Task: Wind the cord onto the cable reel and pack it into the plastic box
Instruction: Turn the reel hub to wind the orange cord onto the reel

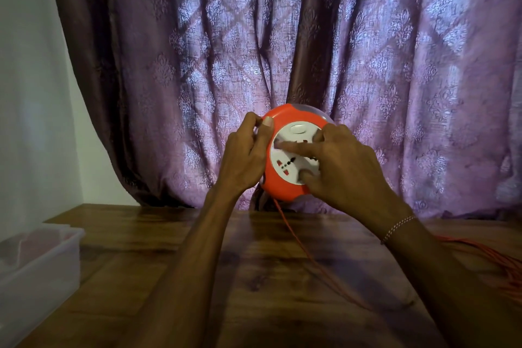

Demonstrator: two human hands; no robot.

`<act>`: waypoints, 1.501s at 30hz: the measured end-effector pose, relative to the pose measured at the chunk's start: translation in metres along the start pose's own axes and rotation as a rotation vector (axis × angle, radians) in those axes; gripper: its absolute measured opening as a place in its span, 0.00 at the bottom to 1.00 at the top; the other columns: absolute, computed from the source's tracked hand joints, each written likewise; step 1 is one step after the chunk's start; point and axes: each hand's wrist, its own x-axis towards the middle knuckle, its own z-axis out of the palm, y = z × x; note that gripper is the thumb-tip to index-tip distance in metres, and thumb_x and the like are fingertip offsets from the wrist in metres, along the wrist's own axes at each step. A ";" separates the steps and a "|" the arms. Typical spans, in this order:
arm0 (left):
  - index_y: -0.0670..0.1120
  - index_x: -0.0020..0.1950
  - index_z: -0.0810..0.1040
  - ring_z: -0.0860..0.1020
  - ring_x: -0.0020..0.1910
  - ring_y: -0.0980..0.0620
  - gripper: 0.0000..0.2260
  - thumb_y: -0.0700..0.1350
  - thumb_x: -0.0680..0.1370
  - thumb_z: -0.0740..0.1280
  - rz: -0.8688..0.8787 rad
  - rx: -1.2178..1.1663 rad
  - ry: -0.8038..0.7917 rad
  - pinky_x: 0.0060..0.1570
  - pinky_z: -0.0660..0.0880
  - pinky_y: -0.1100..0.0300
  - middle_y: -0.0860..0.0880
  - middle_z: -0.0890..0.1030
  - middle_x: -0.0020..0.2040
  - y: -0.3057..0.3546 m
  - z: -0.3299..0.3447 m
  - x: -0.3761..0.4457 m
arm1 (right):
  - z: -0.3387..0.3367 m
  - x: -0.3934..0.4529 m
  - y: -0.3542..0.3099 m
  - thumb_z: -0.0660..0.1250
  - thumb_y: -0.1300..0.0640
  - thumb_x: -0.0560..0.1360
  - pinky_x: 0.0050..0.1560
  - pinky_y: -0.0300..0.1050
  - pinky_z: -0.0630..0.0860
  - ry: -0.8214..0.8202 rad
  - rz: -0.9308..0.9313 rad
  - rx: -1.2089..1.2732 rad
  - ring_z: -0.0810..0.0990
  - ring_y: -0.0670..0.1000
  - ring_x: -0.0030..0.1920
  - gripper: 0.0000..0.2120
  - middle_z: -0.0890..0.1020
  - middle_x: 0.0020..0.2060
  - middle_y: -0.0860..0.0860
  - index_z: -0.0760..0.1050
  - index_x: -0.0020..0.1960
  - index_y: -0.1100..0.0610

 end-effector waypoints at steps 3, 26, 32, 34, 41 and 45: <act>0.52 0.43 0.68 0.74 0.29 0.53 0.17 0.64 0.82 0.55 -0.005 -0.004 0.019 0.32 0.72 0.43 0.47 0.76 0.31 0.001 0.000 0.000 | 0.003 0.002 -0.001 0.67 0.33 0.67 0.43 0.51 0.80 0.084 0.131 0.091 0.82 0.59 0.48 0.29 0.85 0.46 0.52 0.72 0.67 0.37; 0.54 0.43 0.67 0.79 0.34 0.48 0.16 0.62 0.82 0.54 -0.001 0.017 0.012 0.34 0.75 0.41 0.47 0.78 0.33 -0.001 -0.001 0.001 | -0.004 0.003 -0.002 0.70 0.56 0.68 0.40 0.51 0.76 -0.078 -0.085 -0.054 0.68 0.59 0.62 0.25 0.74 0.63 0.54 0.77 0.61 0.36; 0.54 0.43 0.68 0.77 0.31 0.49 0.16 0.63 0.82 0.54 0.007 0.009 0.028 0.33 0.74 0.43 0.48 0.77 0.32 0.000 0.000 0.000 | 0.000 -0.002 -0.004 0.66 0.46 0.69 0.34 0.44 0.68 0.030 -0.015 -0.126 0.75 0.57 0.53 0.26 0.78 0.51 0.52 0.71 0.66 0.33; 0.53 0.44 0.68 0.74 0.29 0.54 0.16 0.63 0.82 0.54 0.011 0.010 0.039 0.32 0.72 0.44 0.49 0.75 0.30 0.000 0.001 0.001 | 0.003 -0.002 -0.006 0.63 0.35 0.69 0.36 0.46 0.73 0.088 0.095 -0.086 0.79 0.58 0.49 0.27 0.82 0.47 0.52 0.70 0.68 0.36; 0.49 0.46 0.70 0.77 0.29 0.55 0.18 0.62 0.83 0.54 0.050 -0.006 -0.003 0.29 0.72 0.52 0.47 0.78 0.31 0.002 0.005 -0.001 | 0.005 0.001 -0.007 0.58 0.26 0.70 0.38 0.50 0.77 0.153 0.242 -0.030 0.82 0.62 0.42 0.33 0.86 0.42 0.55 0.76 0.63 0.48; 0.54 0.43 0.68 0.75 0.29 0.57 0.15 0.61 0.82 0.54 0.048 0.007 0.005 0.30 0.71 0.52 0.50 0.76 0.30 -0.001 0.004 0.000 | 0.000 0.003 -0.002 0.63 0.32 0.72 0.35 0.49 0.77 0.190 0.148 0.003 0.81 0.57 0.44 0.25 0.84 0.40 0.51 0.78 0.57 0.50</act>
